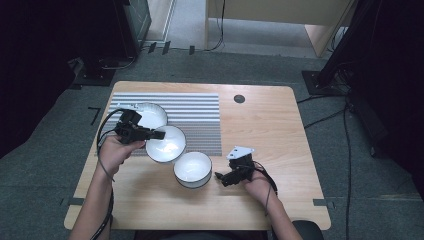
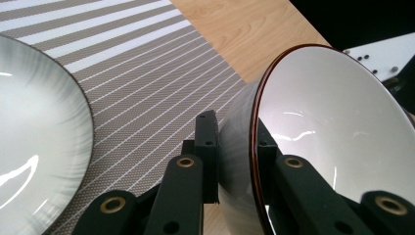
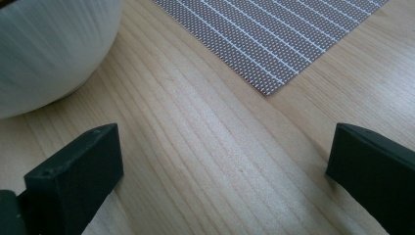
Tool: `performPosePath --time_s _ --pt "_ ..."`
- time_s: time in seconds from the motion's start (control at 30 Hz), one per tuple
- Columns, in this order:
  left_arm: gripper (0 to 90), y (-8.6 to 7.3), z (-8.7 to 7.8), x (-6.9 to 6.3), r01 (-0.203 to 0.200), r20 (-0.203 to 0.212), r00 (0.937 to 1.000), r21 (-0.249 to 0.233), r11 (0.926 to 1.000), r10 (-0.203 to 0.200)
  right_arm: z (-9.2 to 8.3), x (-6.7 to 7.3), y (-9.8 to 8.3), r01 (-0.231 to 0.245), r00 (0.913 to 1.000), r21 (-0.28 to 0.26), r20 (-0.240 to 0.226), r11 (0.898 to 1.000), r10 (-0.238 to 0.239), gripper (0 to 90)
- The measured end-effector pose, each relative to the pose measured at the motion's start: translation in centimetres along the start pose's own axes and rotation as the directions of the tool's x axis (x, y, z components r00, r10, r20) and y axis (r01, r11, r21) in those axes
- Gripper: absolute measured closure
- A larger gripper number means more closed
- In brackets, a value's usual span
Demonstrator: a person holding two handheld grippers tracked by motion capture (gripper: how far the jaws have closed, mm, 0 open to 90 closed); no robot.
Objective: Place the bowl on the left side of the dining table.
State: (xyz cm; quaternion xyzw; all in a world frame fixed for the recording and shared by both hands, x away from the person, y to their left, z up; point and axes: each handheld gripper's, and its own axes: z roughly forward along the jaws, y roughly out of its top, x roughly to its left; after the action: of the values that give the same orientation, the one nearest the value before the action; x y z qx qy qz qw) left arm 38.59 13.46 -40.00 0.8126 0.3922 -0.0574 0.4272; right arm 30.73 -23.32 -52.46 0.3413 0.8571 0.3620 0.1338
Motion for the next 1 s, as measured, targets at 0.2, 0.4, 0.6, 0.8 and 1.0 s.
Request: performPosePath --time_s 0.2,0.4,0.6,0.8,1.0 --pt "80.2 -0.2 -0.4 0.9 0.023 -0.029 0.9993 -0.011 0.9997 -0.024 -0.1 0.0 0.0 -0.006 1.0000 0.001 -0.002 1.000 0.006 0.0" --pt "80.5 -0.5 0.1 1.7 0.033 -0.053 0.9980 -0.012 0.9994 -0.033 0.0 0.0 0.0 -0.004 1.0000 0.001 -0.004 1.000 0.004 0.0" --pt "80.6 -0.6 0.7 2.5 0.020 -0.044 0.9988 -0.011 0.9997 -0.021 0.0 0.0 0.0 -0.003 1.0000 0.001 -0.003 1.000 0.003 0.0" --pt "80.6 -0.8 0.6 3.2 0.034 -0.049 0.9982 -0.029 0.9990 -0.035 0.0 0.0 0.0 -0.003 1.0000 0.001 -0.003 1.000 0.003 0.0" --pt "80.6 -0.9 1.5 3.4 0.015 -0.063 0.9979 -0.014 0.9998 -0.016 0.0 0.0 0.0 -0.003 1.0000 0.000 -0.003 1.000 0.003 0.0"
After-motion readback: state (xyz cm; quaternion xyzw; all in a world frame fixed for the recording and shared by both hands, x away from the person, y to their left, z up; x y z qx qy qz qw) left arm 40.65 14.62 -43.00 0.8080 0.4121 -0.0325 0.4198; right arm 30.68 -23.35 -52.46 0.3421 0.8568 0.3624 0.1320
